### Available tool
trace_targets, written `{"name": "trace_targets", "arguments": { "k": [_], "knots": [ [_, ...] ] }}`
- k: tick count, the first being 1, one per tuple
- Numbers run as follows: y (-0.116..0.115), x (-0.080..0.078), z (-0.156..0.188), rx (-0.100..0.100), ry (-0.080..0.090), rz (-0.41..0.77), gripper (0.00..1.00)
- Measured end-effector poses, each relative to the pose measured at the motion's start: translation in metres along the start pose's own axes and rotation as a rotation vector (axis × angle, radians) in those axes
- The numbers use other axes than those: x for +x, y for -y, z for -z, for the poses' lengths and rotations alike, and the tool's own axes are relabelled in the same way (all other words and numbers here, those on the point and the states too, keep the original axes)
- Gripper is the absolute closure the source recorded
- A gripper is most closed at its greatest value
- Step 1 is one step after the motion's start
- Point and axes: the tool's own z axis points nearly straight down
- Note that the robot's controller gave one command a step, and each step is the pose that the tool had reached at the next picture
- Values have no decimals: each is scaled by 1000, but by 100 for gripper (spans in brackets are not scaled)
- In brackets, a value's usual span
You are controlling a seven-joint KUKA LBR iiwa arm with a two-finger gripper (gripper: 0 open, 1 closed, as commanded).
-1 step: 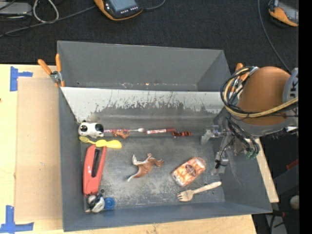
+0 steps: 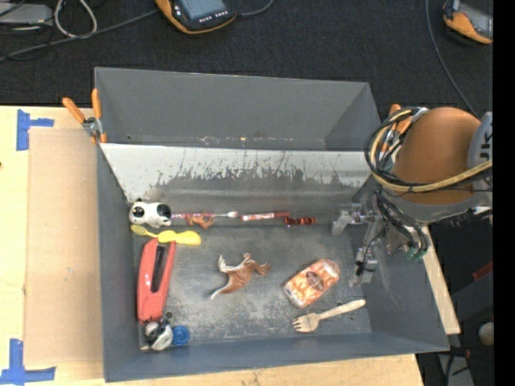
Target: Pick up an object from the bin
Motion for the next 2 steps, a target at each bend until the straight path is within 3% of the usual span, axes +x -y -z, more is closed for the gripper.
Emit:
{"name": "trace_targets", "arguments": {
  "k": [1,2],
  "knots": [
    [-23,1,-74,-3,-3,365,0],
    [-24,0,-50,-2,0,348,0]
  ]
}}
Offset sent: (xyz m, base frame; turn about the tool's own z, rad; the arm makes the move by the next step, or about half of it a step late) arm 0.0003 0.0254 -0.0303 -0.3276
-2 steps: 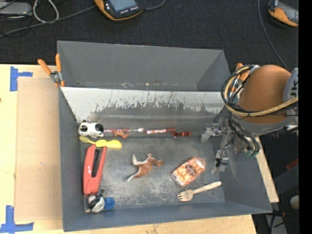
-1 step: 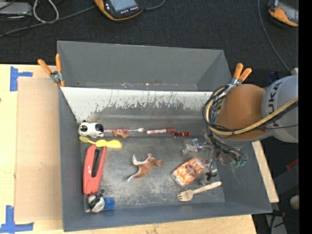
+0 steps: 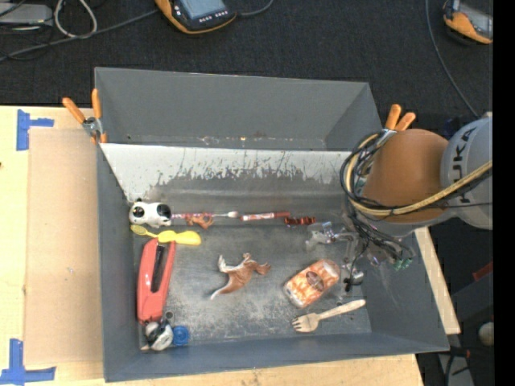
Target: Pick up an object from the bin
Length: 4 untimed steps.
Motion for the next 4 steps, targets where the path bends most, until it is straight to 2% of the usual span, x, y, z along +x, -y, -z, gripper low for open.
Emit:
{"name": "trace_targets", "arguments": {
  "k": [1,2,3,4],
  "knots": [
    [-1,0,-20,-3,-4,26,0],
    [-16,-9,-30,0,2,237,0],
    [-4,-1,-29,-5,-6,52,100],
    [-5,-1,-29,-5,-6,52,100]
  ]
}}
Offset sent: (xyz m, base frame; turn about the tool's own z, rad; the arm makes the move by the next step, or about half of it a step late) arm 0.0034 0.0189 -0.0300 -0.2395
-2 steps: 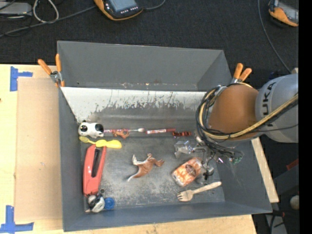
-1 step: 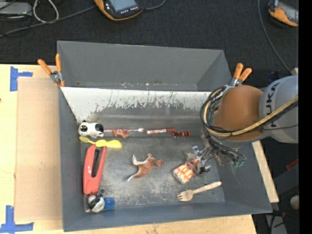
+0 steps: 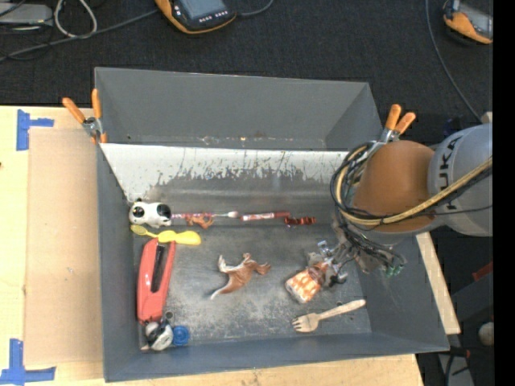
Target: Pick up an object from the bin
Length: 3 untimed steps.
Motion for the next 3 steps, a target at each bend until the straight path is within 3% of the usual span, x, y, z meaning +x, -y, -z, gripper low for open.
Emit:
{"name": "trace_targets", "arguments": {
  "k": [2,3],
  "knots": [
    [-3,2,79,-6,-7,0,100],
    [-4,0,100,-4,-2,-1,100]
  ]
}}
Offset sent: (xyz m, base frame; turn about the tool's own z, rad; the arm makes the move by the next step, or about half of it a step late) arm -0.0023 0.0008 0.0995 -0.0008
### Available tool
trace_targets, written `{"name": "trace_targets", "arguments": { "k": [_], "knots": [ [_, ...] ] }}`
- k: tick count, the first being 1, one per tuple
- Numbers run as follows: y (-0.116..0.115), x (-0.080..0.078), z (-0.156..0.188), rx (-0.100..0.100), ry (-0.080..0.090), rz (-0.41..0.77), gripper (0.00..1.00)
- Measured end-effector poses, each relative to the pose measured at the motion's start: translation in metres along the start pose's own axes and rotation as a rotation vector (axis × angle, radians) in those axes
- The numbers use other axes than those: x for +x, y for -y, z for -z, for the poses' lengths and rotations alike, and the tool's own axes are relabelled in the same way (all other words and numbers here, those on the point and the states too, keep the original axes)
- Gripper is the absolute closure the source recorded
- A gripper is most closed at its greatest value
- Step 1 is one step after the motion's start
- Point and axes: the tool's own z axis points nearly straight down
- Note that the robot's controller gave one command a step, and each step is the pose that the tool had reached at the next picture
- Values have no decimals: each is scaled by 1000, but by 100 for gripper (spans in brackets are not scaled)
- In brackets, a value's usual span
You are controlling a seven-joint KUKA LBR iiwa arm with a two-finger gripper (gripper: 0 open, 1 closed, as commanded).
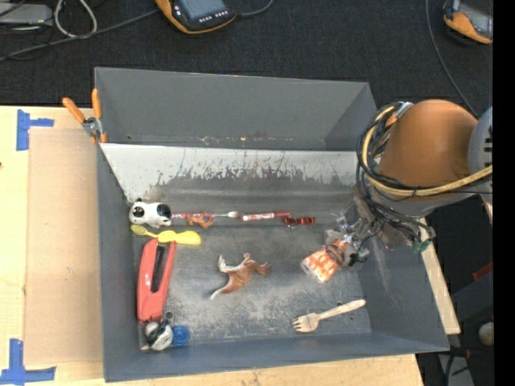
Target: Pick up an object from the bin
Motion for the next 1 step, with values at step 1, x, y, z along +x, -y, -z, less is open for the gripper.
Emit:
{"name": "trace_targets", "arguments": {
  "k": [1],
  "knots": [
    [0,0,3,0,1,0,100]
  ]
}}
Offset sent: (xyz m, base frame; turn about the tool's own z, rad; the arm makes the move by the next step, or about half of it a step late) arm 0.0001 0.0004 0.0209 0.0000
